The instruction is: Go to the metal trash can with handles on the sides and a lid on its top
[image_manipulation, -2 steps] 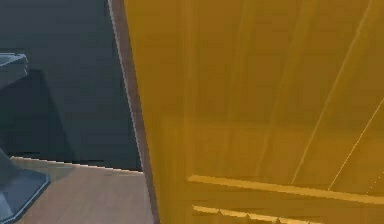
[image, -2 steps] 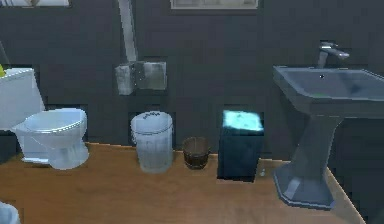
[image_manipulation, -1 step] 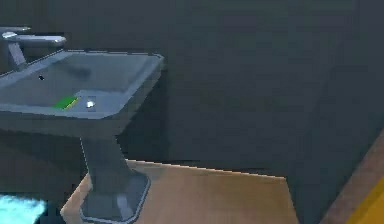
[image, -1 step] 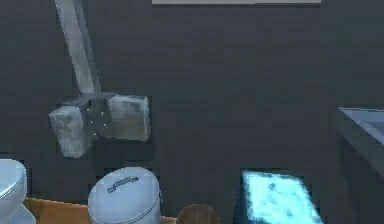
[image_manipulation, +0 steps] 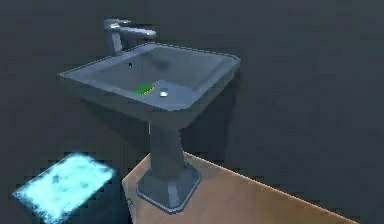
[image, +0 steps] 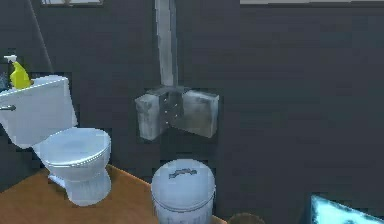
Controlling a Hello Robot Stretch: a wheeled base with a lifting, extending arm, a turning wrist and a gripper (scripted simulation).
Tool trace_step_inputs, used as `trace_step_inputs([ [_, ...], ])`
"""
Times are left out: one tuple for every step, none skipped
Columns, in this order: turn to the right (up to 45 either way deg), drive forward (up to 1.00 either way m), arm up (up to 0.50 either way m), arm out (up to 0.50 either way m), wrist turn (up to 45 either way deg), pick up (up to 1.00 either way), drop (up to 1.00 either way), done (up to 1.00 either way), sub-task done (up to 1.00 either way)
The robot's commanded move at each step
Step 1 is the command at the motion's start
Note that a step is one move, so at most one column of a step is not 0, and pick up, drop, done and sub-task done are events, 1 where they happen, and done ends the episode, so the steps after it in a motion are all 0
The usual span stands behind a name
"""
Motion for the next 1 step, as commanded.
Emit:
trace_step_inputs([
  [0.0,0.0,0.0,0.0,0.0,0.0,0.0,1.0,0.0],
])
